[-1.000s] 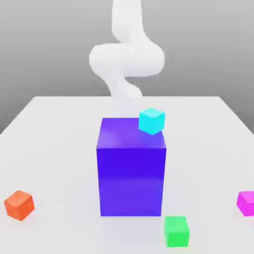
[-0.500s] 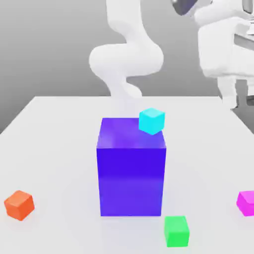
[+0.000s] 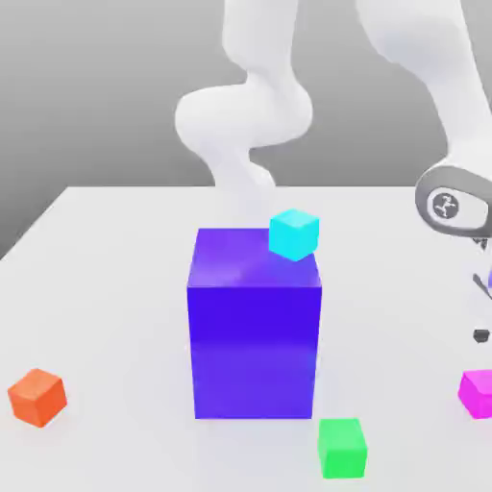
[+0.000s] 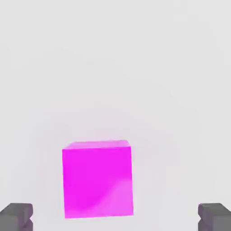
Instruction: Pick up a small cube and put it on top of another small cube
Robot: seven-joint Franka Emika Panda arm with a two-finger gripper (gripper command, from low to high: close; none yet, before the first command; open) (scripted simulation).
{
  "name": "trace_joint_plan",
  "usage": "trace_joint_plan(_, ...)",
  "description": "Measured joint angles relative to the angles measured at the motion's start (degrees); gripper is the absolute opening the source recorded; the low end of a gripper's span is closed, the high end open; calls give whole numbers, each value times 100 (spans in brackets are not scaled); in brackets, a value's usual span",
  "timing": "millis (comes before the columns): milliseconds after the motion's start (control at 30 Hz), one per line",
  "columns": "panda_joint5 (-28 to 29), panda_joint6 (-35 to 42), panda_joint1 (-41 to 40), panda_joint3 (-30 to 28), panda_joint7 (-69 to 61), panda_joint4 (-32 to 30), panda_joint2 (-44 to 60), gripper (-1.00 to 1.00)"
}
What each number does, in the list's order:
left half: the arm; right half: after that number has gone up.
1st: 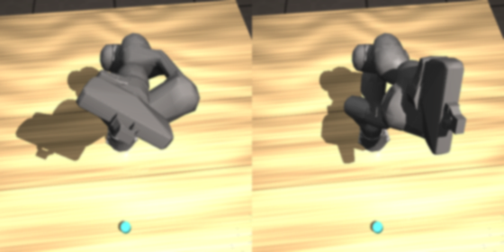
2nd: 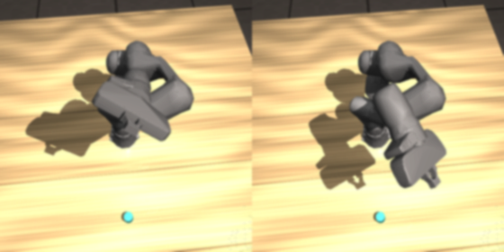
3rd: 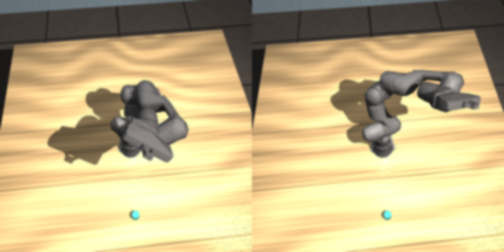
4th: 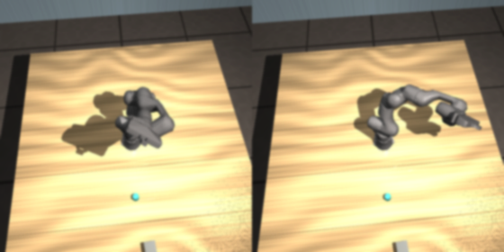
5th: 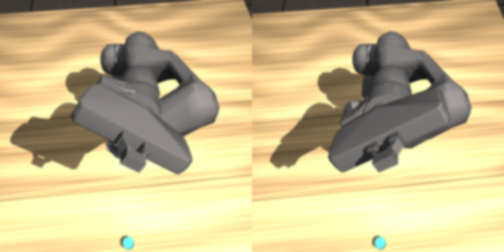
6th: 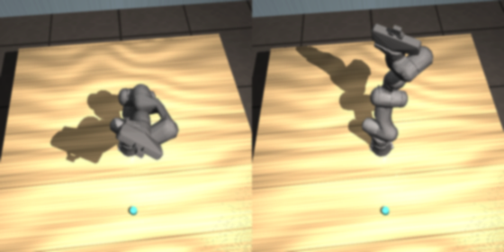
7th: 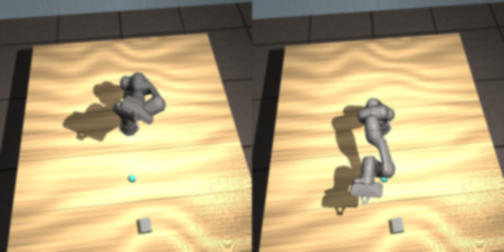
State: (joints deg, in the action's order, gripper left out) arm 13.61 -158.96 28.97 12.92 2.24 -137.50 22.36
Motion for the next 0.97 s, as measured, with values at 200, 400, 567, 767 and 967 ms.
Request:
trace_joint_plan(200, 194, -281, 161, -193, 133, 85, 382, -100)
trace_joint_plan(400, -63, 72, -7, 33, -62, -26, -81, -100)
trace_joint_plan(567, -614, 600, -757, -145, -751, -328, -946, -100)
trace_joint_plan(767, -1201, 676, -1700, -854, -1657, -654, -1401, -100)
trace_joint_plan(967, -1138, 37, -1759, -958, -1651, -637, -749, 100)
